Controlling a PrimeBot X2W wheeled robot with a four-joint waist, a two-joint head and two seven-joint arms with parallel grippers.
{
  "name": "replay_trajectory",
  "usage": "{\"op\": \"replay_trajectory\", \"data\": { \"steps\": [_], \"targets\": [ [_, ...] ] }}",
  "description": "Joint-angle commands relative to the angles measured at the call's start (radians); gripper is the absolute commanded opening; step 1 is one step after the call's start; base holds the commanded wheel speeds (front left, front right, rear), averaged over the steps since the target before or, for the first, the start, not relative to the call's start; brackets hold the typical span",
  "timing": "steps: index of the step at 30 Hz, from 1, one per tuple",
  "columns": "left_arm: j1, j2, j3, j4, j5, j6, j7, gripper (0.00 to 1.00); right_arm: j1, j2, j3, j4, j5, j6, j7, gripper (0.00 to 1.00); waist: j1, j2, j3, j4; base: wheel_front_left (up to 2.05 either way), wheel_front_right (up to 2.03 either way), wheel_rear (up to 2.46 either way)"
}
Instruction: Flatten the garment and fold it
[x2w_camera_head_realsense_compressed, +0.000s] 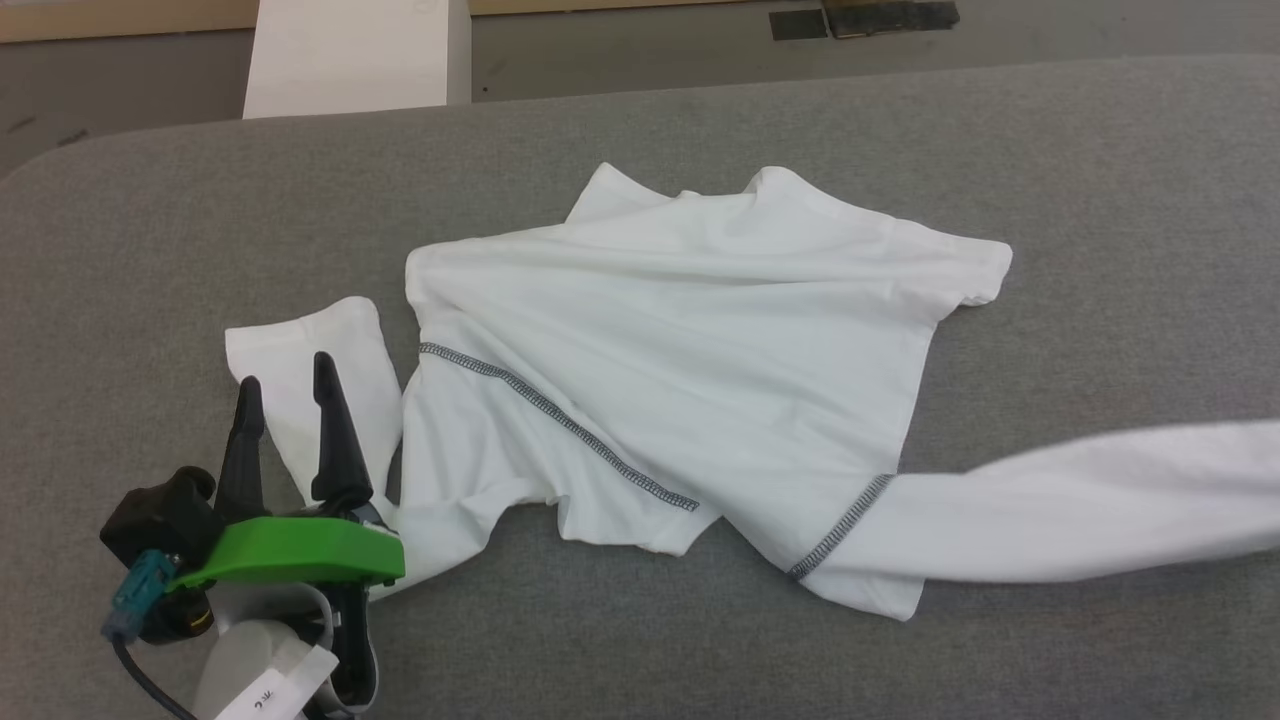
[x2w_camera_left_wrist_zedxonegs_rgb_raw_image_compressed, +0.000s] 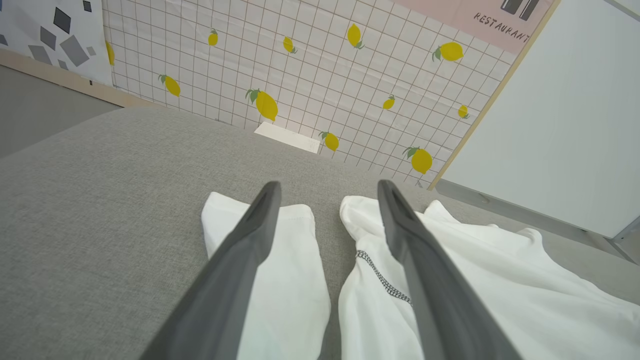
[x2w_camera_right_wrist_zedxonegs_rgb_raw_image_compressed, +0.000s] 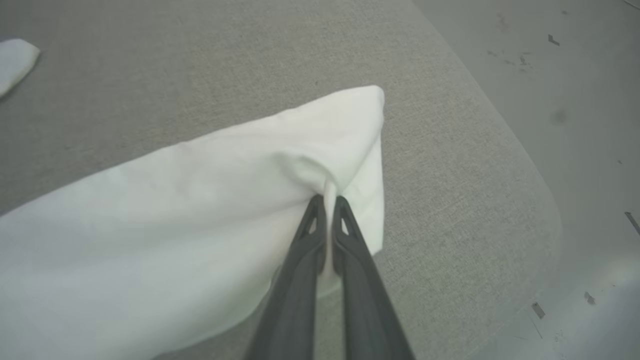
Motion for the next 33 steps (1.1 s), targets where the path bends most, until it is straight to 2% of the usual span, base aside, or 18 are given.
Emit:
{"op": "replay_trajectory", "data": {
  "steps": [1,3,6,8,9,14,20,25,29,33],
  "targets": [
    [0.015,-0.005,0.004,0.005,0.007,-0.008,-0.004,1.00,0.018,-0.007,-0.033,0.009,-0.014,-0.002,0.004,0.00,0.0000,0.0000,-0.011,-0.009,0.00,0.00,0.00],
    [0.017,-0.006,0.009,0.010,0.010,-0.012,-0.004,1.00,0.031,-0.009,-0.066,0.038,-0.024,-0.002,0.006,0.00,0.0000,0.0000,-0.014,-0.013,0.00,0.00,0.00],
    [0.019,-0.008,0.012,0.014,0.013,-0.016,-0.004,1.00,0.038,0.002,-0.063,0.086,0.007,-0.002,0.005,0.00,0.0000,0.0000,-0.019,-0.017,0.00,0.00,0.00],
    [0.019,-0.009,0.014,0.017,0.013,-0.019,-0.004,1.00,0.041,0.011,-0.037,0.097,0.036,-0.002,0.001,0.76,0.0000,0.0000,-0.021,-0.018,0.00,0.00,0.00],
    [0.019,-0.009,0.016,0.019,0.012,-0.021,-0.004,1.00,0.041,0.015,-0.027,0.093,0.047,-0.002,-0.009,1.00,0.0000,0.0000,-0.021,-0.018,0.00,0.00,0.00],
    [0.014,-0.010,0.012,0.021,0.016,-0.026,-0.004,1.00,0.013,0.028,0.037,0.024,0.078,-0.002,-0.117,1.00,0.0000,0.0000,-0.018,-0.009,0.00,0.00,0.00],
    [0.000,-0.011,0.001,0.012,0.021,-0.029,-0.004,1.00,-0.044,0.032,0.273,-0.011,0.121,-0.002,-0.228,1.00,0.0000,0.0000,0.005,0.012,0.00,0.00,0.00],
    [-0.027,-0.011,-0.017,0.002,0.021,-0.032,-0.004,1.00,-0.114,0.032,0.446,0.078,0.190,-0.002,-0.176,1.00,0.0000,0.0000,0.039,0.048,0.00,0.00,0.00],
    [-0.047,-0.012,-0.039,-0.005,0.013,-0.027,-0.004,1.00,-0.179,0.024,0.512,0.181,0.213,-0.002,-0.080,1.00,0.0000,0.0000,0.068,0.083,0.00,0.00,0.00],
    [-0.059,-0.012,-0.052,-0.009,0.006,-0.022,-0.005,1.00,-0.231,0.000,0.531,0.266,0.201,-0.002,0.062,1.00,0.0000,0.0000,0.092,0.115,0.00,0.00,0.00]
  ]
}}
